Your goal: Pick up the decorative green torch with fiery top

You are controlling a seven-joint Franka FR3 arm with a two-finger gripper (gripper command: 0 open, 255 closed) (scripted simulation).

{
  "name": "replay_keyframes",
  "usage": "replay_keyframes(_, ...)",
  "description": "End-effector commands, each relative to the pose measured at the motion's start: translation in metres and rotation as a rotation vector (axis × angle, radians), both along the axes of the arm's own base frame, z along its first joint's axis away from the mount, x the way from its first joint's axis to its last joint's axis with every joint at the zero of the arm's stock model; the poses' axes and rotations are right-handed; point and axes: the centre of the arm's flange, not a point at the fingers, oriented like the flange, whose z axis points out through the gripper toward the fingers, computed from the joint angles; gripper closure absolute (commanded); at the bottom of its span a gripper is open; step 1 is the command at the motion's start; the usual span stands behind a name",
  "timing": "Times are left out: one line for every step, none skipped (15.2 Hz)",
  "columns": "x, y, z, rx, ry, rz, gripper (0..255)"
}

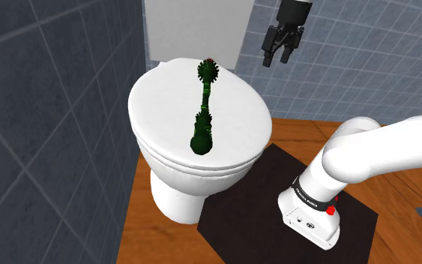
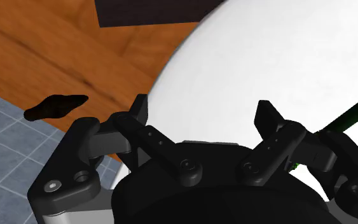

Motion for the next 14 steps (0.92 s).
replay_keyframes(0.000, 0.000, 0.000, 0.000, 0.000, 0.000, 0)
replay_keyframes(0.004, 0.012, -0.004, -0.001, -0.005, -0.045, 0)
replay_keyframes(0.008, 0.023, -0.008, -0.001, -0.010, -0.089, 0)
replay_keyframes(0.013, 0.034, -0.012, -0.002, -0.015, -0.134, 0)
replay_keyframes(0.018, 0.045, -0.016, -0.002, -0.020, -0.178, 0)
replay_keyframes(0.024, 0.056, -0.020, -0.003, -0.025, -0.223, 0)
replay_keyframes(0.030, 0.066, -0.024, -0.003, -0.030, -0.267, 0)
replay_keyframes(0.037, 0.076, -0.028, -0.004, -0.035, -0.312, 0)
replay_keyframes(0.044, 0.086, -0.032, -0.004, -0.040, -0.356, 0)
replay_keyframes(0.052, 0.095, -0.035, -0.005, -0.045, -0.401, 0)
replay_keyframes(0.060, 0.105, -0.039, -0.005, -0.051, -0.445, 0)
replay_keyframes(0.069, 0.113, -0.043, -0.006, -0.056, -0.490, 0)
replay_keyframes(0.078, 0.122, -0.047, -0.006, -0.061, -0.534, 0)
replay_keyframes(0.087, 0.130, -0.050, -0.007, -0.066, -0.579, 0)
